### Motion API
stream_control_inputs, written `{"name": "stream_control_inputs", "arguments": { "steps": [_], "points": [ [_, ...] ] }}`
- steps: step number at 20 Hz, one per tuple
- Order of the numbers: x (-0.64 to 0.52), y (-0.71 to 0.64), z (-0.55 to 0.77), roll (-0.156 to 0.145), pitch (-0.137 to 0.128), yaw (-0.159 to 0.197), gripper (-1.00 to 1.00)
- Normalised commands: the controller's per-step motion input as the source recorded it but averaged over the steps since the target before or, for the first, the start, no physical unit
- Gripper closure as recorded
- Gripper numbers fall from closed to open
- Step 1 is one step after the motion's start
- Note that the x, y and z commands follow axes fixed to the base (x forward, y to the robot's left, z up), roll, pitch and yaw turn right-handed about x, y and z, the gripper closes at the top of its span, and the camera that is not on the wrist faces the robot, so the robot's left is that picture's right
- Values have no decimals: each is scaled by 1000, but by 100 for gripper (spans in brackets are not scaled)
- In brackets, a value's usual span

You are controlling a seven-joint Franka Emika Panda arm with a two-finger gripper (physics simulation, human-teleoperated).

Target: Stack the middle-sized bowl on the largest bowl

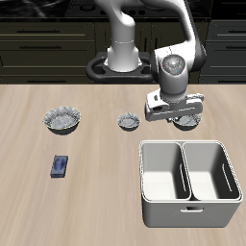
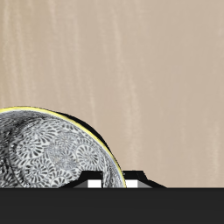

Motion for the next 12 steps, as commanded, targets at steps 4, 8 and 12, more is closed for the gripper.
{"name": "stream_control_inputs", "arguments": {
  "steps": [4,8,12],
  "points": [
    [15,-93,72,-18,7,-2,100],
    [9,-84,127,-16,-22,2,100],
    [-13,-77,245,-17,-28,-2,100]
  ]
}}
